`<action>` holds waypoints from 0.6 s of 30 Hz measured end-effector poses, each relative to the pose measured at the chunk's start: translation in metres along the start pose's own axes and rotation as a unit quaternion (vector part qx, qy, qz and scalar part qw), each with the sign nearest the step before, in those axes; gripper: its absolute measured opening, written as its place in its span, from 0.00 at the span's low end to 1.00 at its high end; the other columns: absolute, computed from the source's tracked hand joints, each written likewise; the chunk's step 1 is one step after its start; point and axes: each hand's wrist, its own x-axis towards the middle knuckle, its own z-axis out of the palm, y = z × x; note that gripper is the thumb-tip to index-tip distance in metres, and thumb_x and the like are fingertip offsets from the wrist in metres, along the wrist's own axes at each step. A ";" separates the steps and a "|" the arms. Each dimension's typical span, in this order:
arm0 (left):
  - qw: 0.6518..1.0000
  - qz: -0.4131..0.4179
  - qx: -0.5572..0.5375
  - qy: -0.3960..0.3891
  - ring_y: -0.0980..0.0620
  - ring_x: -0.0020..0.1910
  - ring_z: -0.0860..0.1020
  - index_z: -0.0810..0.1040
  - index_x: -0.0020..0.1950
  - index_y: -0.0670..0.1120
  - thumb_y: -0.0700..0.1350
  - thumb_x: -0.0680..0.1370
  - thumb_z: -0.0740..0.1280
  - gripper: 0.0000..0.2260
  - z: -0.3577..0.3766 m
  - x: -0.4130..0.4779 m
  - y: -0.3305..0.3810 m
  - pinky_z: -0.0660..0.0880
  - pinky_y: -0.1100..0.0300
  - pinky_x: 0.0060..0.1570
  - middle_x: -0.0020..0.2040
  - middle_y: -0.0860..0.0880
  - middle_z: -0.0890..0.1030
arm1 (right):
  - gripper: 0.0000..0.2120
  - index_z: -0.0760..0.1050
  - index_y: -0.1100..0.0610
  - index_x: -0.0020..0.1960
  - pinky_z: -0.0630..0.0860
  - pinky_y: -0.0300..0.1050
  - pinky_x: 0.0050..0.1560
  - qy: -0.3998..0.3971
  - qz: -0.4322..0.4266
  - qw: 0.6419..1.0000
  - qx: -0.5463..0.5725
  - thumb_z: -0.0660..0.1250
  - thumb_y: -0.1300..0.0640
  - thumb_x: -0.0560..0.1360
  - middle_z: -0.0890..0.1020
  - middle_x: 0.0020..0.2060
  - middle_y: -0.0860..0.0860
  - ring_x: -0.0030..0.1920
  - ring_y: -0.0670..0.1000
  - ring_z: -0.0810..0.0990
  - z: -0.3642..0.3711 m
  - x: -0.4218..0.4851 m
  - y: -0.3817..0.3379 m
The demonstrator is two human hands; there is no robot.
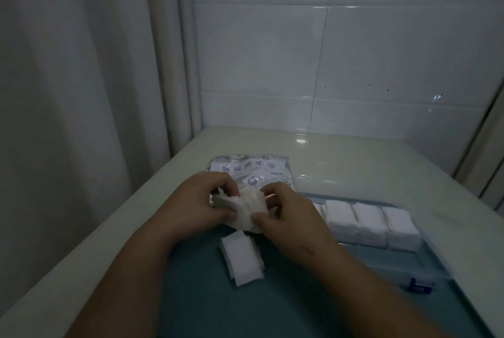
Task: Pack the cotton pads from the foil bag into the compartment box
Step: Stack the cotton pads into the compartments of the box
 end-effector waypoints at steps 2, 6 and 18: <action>1.000 0.006 -0.021 0.010 0.61 0.44 0.74 0.79 0.39 0.55 0.38 0.63 0.77 0.14 -0.001 0.000 0.000 0.65 0.73 0.38 0.41 0.56 0.80 | 0.12 0.76 0.46 0.57 0.75 0.40 0.46 -0.002 -0.009 1.000 -0.016 0.67 0.50 0.74 0.81 0.48 0.43 0.45 0.43 0.78 0.000 0.001 0.001; 0.996 0.005 -0.085 0.009 0.63 0.39 0.76 0.79 0.41 0.54 0.40 0.63 0.73 0.11 -0.001 0.000 0.001 0.68 0.73 0.37 0.43 0.59 0.80 | 0.06 0.79 0.48 0.51 0.71 0.36 0.38 0.020 -0.004 1.000 0.005 0.67 0.52 0.75 0.80 0.42 0.43 0.39 0.41 0.76 0.000 0.001 0.004; 0.923 -0.037 -0.382 0.008 0.53 0.33 0.75 0.75 0.42 0.47 0.39 0.65 0.69 0.08 0.005 0.001 0.000 0.73 0.63 0.31 0.35 0.52 0.76 | 0.03 0.74 0.48 0.43 0.75 0.39 0.40 0.087 0.004 0.986 0.141 0.65 0.55 0.75 0.78 0.40 0.44 0.41 0.43 0.77 -0.013 0.002 0.004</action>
